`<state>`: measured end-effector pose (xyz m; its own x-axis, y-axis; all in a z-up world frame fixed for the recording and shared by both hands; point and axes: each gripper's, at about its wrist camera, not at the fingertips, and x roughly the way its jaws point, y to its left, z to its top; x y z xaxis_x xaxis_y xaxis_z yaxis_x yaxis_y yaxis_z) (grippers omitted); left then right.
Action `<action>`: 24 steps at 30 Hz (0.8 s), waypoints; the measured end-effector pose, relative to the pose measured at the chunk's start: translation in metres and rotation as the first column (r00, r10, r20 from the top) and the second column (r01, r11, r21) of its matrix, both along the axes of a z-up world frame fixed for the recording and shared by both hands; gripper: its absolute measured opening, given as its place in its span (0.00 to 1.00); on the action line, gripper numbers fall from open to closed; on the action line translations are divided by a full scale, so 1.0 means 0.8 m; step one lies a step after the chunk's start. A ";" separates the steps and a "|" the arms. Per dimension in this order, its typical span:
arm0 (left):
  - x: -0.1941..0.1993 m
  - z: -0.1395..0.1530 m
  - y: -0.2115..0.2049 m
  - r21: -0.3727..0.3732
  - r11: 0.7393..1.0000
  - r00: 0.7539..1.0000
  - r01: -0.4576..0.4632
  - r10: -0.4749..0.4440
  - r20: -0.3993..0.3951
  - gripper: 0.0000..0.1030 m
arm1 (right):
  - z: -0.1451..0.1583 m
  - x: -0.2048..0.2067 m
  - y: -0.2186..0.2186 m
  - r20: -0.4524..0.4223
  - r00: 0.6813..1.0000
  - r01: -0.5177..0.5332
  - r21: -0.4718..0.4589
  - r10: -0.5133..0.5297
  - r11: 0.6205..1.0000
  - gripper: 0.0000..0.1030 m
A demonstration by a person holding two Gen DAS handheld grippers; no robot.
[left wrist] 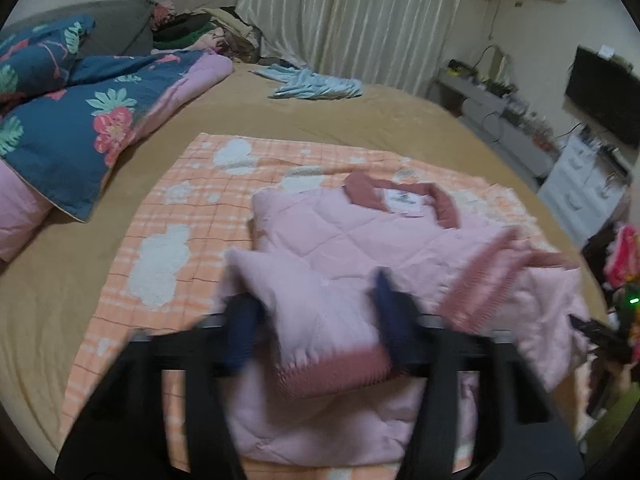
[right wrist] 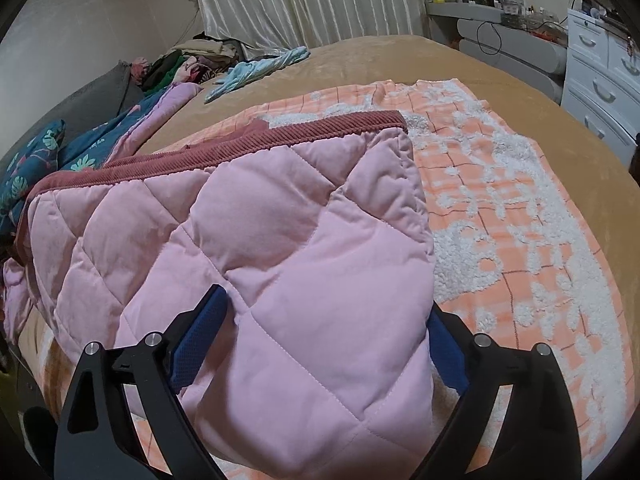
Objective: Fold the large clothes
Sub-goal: 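Lift the hem with both tools and fold it toward the collar, then release the hem with both tools and smooth the fold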
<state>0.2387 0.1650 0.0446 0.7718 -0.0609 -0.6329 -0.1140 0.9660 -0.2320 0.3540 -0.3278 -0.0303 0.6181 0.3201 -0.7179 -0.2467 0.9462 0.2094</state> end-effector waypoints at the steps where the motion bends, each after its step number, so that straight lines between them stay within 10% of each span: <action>1: -0.005 0.005 0.000 -0.016 1.000 1.000 0.010 -0.010 0.016 0.65 | -0.001 0.002 0.000 0.000 1.000 0.000 -0.001 0.000 1.000 0.88; 9: -0.034 0.022 0.017 0.119 0.989 0.993 -0.081 0.070 0.095 0.87 | -0.002 0.002 -0.005 0.009 1.000 -0.009 -0.020 0.009 1.000 0.88; 21: -0.006 -0.116 0.039 0.059 0.998 0.995 0.030 -0.024 -0.094 0.90 | -0.011 -0.012 0.002 0.049 0.999 -0.009 -0.061 0.012 0.998 0.68; 24: -0.001 -0.126 0.020 0.093 0.994 0.993 0.064 -0.054 -0.105 0.37 | -0.009 -0.016 0.006 0.068 0.998 -0.012 -0.073 0.017 0.997 0.49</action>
